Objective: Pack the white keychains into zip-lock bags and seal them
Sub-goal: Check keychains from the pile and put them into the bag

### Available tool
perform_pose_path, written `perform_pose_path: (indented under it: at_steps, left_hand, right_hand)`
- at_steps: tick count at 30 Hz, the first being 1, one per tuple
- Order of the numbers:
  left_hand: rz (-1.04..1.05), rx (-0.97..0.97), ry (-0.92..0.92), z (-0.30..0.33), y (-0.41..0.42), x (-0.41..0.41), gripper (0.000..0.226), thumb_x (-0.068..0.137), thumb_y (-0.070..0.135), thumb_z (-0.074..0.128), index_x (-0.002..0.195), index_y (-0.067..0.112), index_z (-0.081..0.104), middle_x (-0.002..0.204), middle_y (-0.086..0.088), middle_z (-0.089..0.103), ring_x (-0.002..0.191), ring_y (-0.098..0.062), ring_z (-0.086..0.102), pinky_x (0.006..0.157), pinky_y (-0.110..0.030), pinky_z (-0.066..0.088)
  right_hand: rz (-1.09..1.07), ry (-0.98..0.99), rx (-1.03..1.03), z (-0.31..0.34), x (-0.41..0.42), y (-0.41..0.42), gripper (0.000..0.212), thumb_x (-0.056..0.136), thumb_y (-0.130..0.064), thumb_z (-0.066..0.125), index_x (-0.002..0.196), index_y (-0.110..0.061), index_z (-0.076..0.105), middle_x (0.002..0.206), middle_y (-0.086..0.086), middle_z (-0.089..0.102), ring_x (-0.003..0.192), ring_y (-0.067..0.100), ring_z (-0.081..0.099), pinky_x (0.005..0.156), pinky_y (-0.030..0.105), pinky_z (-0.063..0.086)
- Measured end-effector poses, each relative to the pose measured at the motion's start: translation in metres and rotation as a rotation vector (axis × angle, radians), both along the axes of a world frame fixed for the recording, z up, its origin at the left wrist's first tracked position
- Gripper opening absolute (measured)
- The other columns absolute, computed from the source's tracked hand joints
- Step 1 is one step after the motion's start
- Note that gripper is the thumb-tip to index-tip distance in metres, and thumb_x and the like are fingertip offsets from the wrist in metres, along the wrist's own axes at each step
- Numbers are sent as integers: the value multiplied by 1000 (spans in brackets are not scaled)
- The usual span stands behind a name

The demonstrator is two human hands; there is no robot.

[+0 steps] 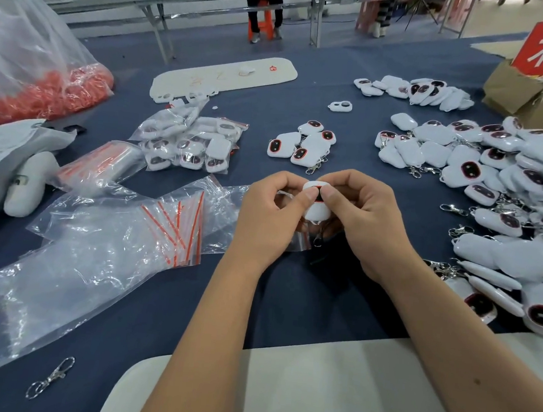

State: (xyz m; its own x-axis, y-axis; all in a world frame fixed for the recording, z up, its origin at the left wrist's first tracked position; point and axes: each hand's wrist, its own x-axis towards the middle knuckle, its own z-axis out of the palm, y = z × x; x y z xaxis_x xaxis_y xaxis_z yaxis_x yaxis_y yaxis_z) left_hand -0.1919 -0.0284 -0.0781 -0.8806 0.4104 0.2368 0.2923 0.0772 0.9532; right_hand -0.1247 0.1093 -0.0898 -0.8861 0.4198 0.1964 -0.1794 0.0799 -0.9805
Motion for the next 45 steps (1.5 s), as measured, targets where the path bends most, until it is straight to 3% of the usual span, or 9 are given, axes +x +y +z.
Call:
perform_pose_path:
  at_steps: [8, 13, 22, 26, 31, 36, 39, 42, 45]
  left_hand:
    - [17, 22, 39, 0, 2, 1, 7, 96, 17, 73, 95, 11, 77, 83, 2, 76, 73, -10, 70, 59, -19, 55]
    - [96, 26, 72, 0, 1, 0, 8, 96, 20, 72, 95, 15, 78, 84, 4, 76, 81, -25, 72, 73, -44, 62]
    - [376, -101, 74, -7, 1, -7, 14, 93, 23, 71, 83, 18, 63, 75, 9, 63, 67, 0, 55, 65, -11, 43]
    - [366, -223, 69, -12, 1, -6, 28, 87, 36, 78, 85, 16, 59, 75, 5, 62, 66, -6, 55, 62, -13, 42]
    - [353, -310, 117, -11, 1, -6, 25, 78, 23, 81, 83, 15, 58, 74, 4, 62, 66, -8, 55, 61, -12, 43]
    - [365, -282, 89, -7, -1, -4, 11, 79, 12, 72, 73, 14, 63, 65, 8, 62, 61, 3, 56, 58, -7, 41]
    - [363, -273, 90, -6, 0, -4, 12, 79, 10, 71, 70, 15, 65, 63, 7, 64, 60, 1, 57, 57, -8, 42]
    - [355, -233, 147, -5, 1, -2, 16, 79, 7, 69, 68, 16, 63, 60, 6, 63, 58, -4, 59, 55, -11, 42]
    - [355, -202, 219, -5, 2, -1, 18, 79, 7, 70, 66, 15, 61, 59, 5, 63, 57, -10, 60, 54, -16, 43]
  right_hand:
    - [-13, 33, 3, 1, 0, -1, 11, 103, -12, 65, 102, -13, 75, 82, 4, 76, 64, 13, 69, 52, 23, 53]
    - [82, 66, -25, 2, 1, -2, 23, 95, 3, 69, 113, -12, 72, 98, 8, 80, 80, 16, 73, 64, 25, 57]
    - [1, 82, -58, 0, -3, -5, 25, 96, 8, 66, 114, -9, 72, 90, 2, 79, 70, 11, 71, 64, 21, 57]
    - [-96, 44, -139, -1, -6, -2, 26, 100, -4, 67, 123, -14, 66, 78, -1, 73, 60, 14, 65, 56, 25, 54]
    - [-204, -13, -198, -4, -10, 2, 9, 105, -12, 61, 112, -15, 65, 79, -4, 71, 45, 11, 46, 45, 20, 39]
    - [-186, -43, 227, -6, -9, -6, 20, 100, -17, 67, 97, -32, 79, 74, -12, 70, 58, 5, 56, 61, 21, 47]
    - [-167, -74, 440, -5, -8, -12, 12, 92, -18, 78, 87, -29, 75, 74, -10, 73, 66, 10, 65, 67, 21, 54]
    - [-200, -96, 434, -4, -8, -12, 17, 87, -21, 84, 83, -19, 67, 74, -5, 71, 66, 13, 66, 67, 25, 55]
    - [-92, -51, 231, -1, -6, -9, 9, 94, -11, 74, 90, -20, 75, 79, -5, 76, 68, 11, 70, 72, 28, 58]
